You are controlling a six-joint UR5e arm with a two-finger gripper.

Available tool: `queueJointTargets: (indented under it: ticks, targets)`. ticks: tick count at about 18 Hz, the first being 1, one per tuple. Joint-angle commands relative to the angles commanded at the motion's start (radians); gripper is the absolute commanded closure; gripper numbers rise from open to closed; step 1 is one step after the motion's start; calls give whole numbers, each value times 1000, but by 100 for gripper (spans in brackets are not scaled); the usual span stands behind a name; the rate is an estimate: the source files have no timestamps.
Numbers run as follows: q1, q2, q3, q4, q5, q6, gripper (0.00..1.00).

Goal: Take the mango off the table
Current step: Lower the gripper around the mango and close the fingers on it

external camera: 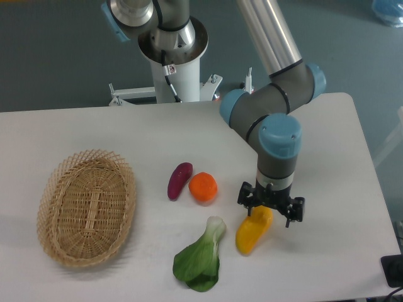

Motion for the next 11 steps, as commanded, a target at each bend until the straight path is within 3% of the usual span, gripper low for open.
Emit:
queueJointTargets:
  ticks: [2, 11]
  targets:
    - [-3, 6, -31, 2, 12, 50, 0]
    - [-15, -41, 6, 3, 31, 66, 0]
